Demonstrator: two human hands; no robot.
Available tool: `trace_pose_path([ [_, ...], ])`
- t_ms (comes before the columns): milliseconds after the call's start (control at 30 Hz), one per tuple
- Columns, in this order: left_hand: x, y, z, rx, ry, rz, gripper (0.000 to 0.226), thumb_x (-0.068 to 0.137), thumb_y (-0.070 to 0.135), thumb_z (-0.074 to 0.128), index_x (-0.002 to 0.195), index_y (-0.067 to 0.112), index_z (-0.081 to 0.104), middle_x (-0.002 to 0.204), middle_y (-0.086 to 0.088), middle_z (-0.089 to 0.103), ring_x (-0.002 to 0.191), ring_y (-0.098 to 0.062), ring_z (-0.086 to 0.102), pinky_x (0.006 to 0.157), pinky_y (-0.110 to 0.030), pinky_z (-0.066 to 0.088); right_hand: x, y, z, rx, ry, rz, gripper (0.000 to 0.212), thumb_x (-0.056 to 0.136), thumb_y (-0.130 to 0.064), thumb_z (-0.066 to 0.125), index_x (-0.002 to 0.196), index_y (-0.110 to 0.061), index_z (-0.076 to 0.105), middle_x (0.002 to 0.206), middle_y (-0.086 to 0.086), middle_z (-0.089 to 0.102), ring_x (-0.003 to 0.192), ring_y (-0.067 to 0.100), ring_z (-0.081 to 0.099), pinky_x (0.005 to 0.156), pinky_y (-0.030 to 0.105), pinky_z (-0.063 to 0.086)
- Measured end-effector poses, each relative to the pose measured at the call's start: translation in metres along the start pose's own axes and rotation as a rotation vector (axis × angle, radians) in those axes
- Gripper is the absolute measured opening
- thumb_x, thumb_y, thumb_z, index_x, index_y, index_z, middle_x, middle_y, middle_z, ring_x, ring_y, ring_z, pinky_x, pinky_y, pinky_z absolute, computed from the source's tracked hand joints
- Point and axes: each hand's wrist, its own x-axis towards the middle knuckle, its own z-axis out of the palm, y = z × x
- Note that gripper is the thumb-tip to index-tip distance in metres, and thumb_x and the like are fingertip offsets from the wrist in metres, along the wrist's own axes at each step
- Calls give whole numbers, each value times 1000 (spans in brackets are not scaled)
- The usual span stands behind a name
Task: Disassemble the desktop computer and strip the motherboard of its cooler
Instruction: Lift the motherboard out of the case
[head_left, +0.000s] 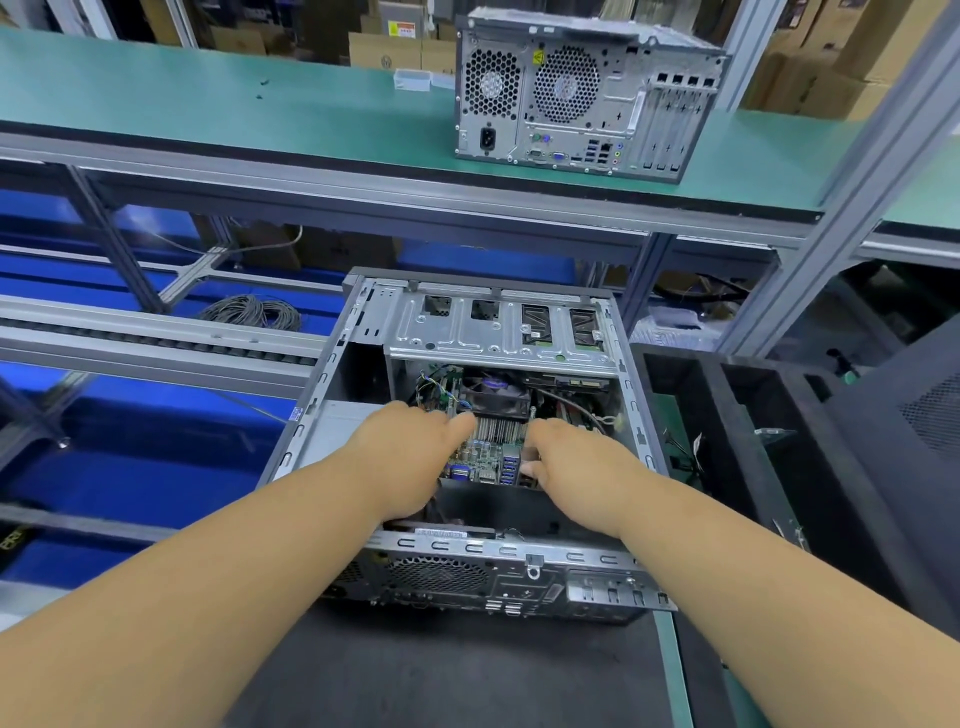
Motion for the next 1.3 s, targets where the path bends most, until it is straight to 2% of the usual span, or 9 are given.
trace_pose_path([
  [200,1,-1,-3,-22,27,-11,31,76,8,56,101,26,52,83,8,49,60,-16,37,71,-30,26,2,-3,4,82,7,62,10,101,-33,47,101,-23,45,108,-2,49,88,20,53,78,37,44],
  [333,-1,-5,-1,-72,56,-23,35,77,8,55,103,32,60,98,9,62,79,-20,56,79,-28,35,-1,-4,6,-25,-85,125,61,86,-59,57,126,-15,42,120,5,49,107,25,50,83,36,43],
  [400,-1,-6,0,-88,66,-38,38,78,8,55,106,33,60,101,10,63,84,-20,58,85,-28,36,-3,-8,7,-163,-120,170,72,78,-53,70,128,-13,37,120,7,48,110,28,48,82,37,44],
  [567,-1,-7,4,-159,104,-78,44,73,7,58,107,36,62,98,13,63,84,-14,57,101,-30,24,-1,-13,4,-235,-119,383,52,79,-1,67,126,-8,47,124,9,53,116,28,54,82,37,50],
  [667,-4,-8,3,-202,130,-87,45,72,4,57,104,35,61,96,13,62,81,-13,56,97,-28,24,-2,-17,-1,-318,-103,345,29,78,1,65,99,-16,56,101,2,59,99,25,61,70,34,49],
  [767,-7,-10,1,-239,167,-77,47,71,2,57,103,36,60,95,14,60,74,-12,49,85,-24,25,-5,-17,-2,-396,-40,262,24,77,-2,65,80,-19,48,71,-5,43,75,21,53,61,30,41],
  [900,-13,-16,-4,-296,191,-80,45,69,1,57,100,33,60,97,14,59,77,-13,50,75,-24,28,-8,-14,0,-359,37,174,30,79,-8,64,74,-20,38,68,-5,36,71,21,47,60,31,39],
  [1033,-16,-17,-5,-316,207,-65,43,71,1,58,102,32,62,99,14,61,85,-16,58,83,-27,38,-12,-12,1,-324,65,152,40,79,-6,61,66,-21,27,68,-5,36,68,20,45,56,29,34],
  [1300,-15,-18,-3,-379,114,45,32,67,6,57,85,33,58,82,19,55,77,-8,49,91,-20,27,-13,-9,-2,-306,-20,117,28,78,-7,64,85,-18,40,70,-6,35,71,20,46,54,29,34],
])
